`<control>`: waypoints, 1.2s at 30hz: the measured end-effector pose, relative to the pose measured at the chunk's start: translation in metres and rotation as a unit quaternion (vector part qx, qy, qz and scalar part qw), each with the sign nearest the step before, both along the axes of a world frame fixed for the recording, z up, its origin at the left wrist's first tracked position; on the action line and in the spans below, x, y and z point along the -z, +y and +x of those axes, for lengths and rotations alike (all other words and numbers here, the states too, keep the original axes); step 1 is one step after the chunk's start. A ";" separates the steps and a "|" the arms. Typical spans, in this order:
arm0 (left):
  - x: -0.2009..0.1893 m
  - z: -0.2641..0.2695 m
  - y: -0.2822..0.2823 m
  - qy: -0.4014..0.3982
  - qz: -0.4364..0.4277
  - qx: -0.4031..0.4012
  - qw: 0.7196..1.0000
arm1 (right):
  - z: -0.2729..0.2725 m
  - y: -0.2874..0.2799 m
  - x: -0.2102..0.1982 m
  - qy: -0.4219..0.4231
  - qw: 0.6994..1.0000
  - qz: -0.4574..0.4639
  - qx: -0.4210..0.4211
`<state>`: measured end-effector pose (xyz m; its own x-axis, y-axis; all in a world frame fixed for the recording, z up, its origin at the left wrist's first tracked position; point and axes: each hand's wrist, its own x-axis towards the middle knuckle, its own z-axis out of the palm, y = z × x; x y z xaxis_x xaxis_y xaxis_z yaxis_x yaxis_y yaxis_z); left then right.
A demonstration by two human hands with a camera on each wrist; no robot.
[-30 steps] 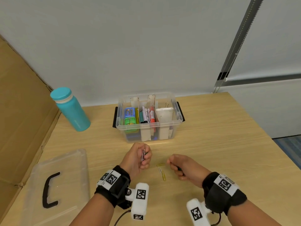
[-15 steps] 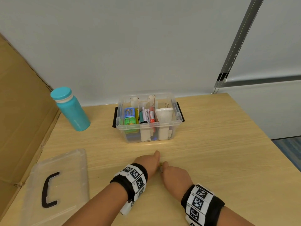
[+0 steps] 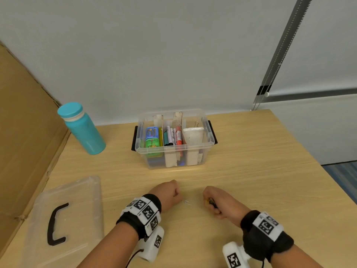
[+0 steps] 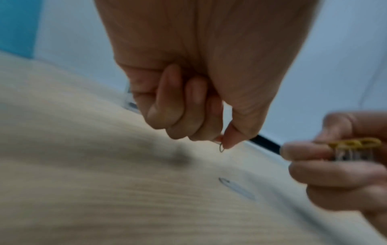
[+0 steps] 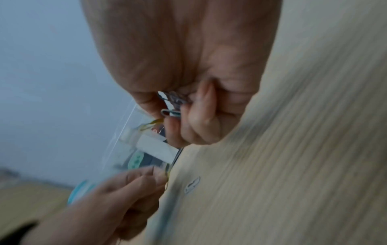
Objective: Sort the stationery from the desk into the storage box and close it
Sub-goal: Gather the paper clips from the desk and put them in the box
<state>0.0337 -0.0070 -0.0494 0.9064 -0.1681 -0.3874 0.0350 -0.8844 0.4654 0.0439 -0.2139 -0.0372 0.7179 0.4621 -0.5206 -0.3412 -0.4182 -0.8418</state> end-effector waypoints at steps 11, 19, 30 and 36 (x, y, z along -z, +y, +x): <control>-0.040 -0.028 0.027 -0.130 -0.245 -0.138 0.951 | 0.002 0.021 0.006 -0.194 0.960 -0.139 -0.147; -0.126 0.026 -0.001 -0.230 -0.001 -0.043 0.972 | -0.009 0.045 0.007 -0.302 0.832 -0.344 -0.315; -0.127 0.131 -0.065 -0.111 0.269 0.054 0.955 | 0.002 0.048 -0.015 -0.235 0.828 -0.360 -0.360; -0.111 0.137 -0.063 -0.109 0.186 0.036 0.976 | 0.005 0.039 -0.008 -0.229 0.844 -0.333 -0.352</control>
